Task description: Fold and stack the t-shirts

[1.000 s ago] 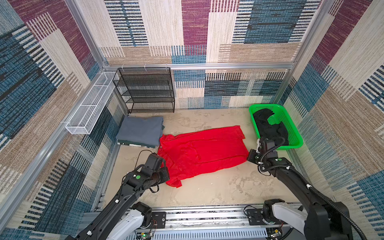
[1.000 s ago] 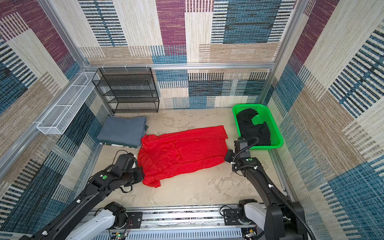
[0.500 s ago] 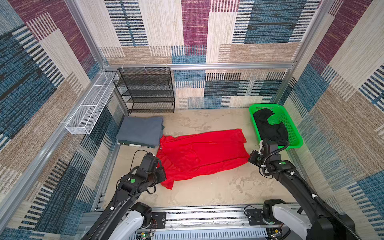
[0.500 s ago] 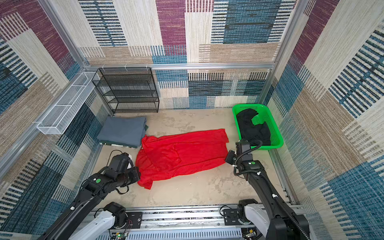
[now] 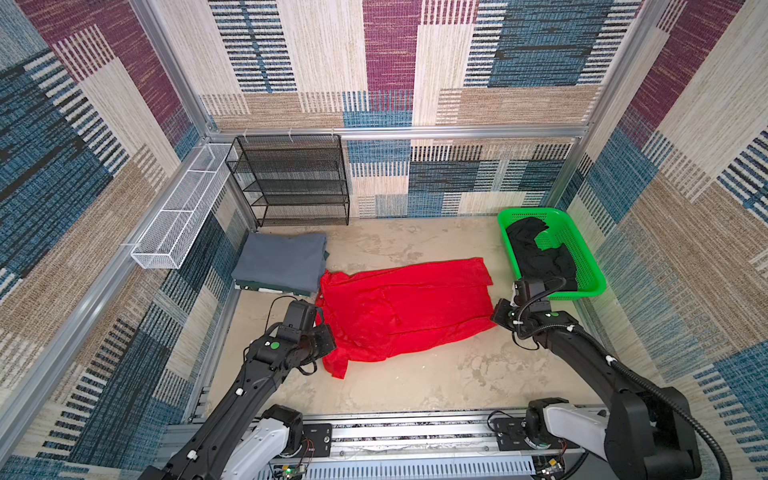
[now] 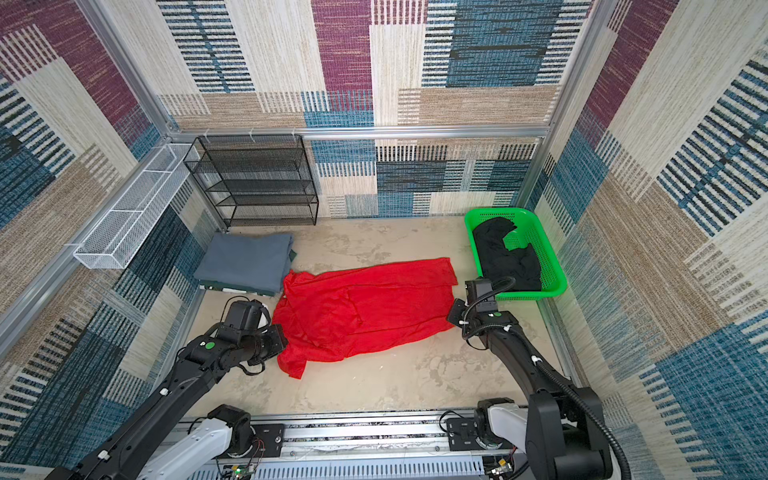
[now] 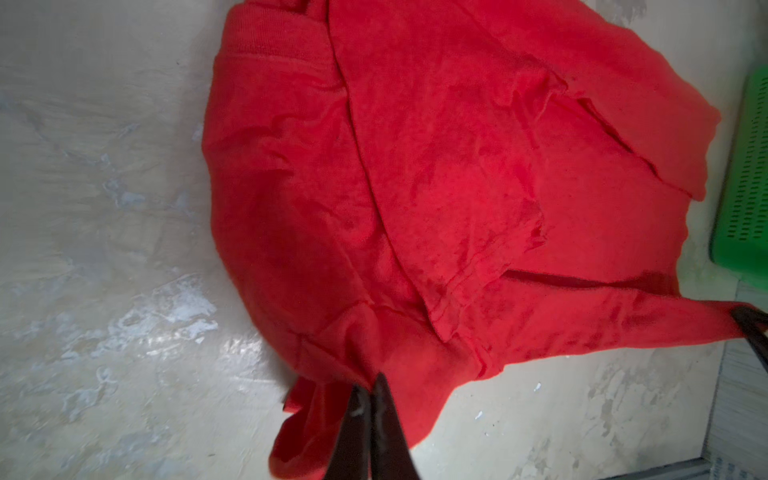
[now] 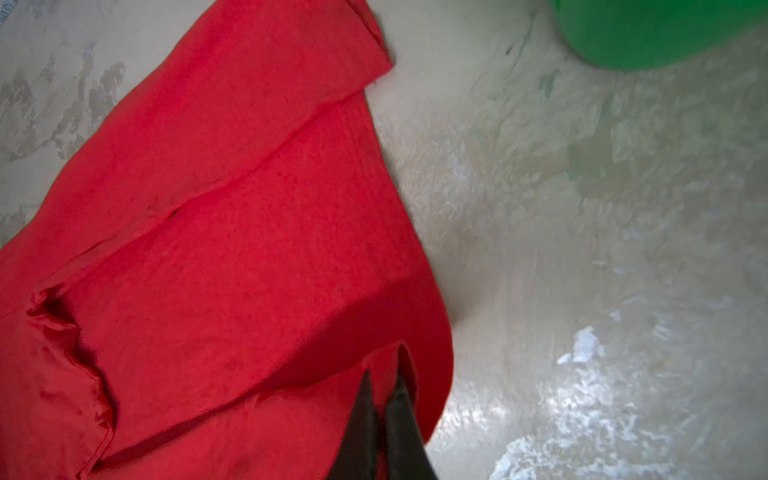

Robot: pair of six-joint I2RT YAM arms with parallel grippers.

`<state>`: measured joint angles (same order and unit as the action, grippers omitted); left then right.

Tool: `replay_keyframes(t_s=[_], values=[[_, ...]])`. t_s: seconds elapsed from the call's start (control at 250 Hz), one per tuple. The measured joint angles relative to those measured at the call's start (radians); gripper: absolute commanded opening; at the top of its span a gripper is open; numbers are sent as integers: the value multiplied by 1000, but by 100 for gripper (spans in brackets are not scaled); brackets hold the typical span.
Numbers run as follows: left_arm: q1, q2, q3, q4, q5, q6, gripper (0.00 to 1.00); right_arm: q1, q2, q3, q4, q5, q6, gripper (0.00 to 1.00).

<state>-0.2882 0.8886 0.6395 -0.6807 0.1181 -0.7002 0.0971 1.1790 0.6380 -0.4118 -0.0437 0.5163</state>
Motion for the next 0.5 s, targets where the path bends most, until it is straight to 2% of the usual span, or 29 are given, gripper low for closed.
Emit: replay_keyframes(t_s=[0.22,0.5], values=[[99,84,27,61,74,20,0,0,110,48,33,32,-30,0],[162,177,48,126,154,31,0,0,176,93,41,81,-62,0]])
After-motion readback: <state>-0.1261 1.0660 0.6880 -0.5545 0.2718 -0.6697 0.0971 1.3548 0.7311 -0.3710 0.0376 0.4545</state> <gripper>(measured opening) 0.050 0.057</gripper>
